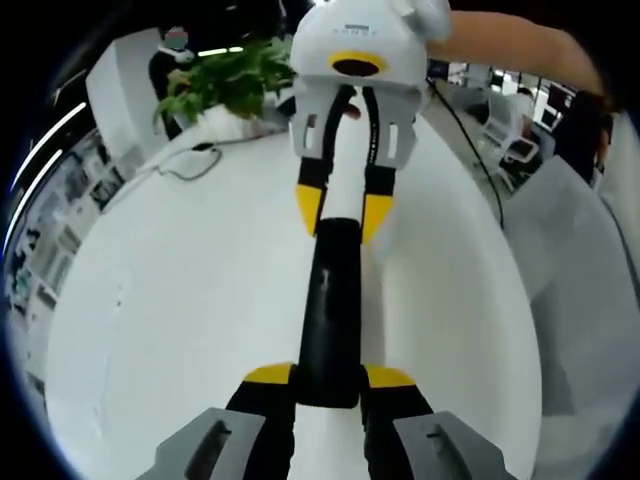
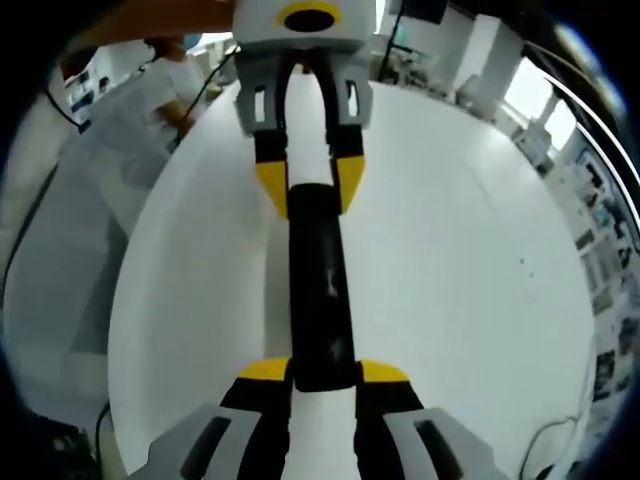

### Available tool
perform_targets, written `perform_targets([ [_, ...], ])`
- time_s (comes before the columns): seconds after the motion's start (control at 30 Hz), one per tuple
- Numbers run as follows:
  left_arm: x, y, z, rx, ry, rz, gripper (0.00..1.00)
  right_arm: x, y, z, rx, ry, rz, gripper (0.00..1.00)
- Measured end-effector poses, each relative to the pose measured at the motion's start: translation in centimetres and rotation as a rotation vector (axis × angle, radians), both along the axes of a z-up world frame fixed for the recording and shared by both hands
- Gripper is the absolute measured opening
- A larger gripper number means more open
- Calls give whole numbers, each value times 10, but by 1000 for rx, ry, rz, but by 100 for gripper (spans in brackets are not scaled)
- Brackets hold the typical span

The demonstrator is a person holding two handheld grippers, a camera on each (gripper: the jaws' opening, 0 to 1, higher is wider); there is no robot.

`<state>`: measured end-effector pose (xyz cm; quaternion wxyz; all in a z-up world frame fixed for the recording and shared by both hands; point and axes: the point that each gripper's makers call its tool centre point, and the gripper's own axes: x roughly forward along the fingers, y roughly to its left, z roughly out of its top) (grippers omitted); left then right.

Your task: Press the specified remote control buttons in sequence, fully releasing each button before pressing the next.

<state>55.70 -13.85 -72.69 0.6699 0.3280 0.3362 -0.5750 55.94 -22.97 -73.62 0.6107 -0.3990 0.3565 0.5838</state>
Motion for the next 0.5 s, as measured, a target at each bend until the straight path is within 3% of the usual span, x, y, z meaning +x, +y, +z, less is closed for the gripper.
perform_targets([
  [0.5, -33, -2, 2, -1, 6, -2, 23, -34, -2, 3, 7, 0, 4, 20],
])
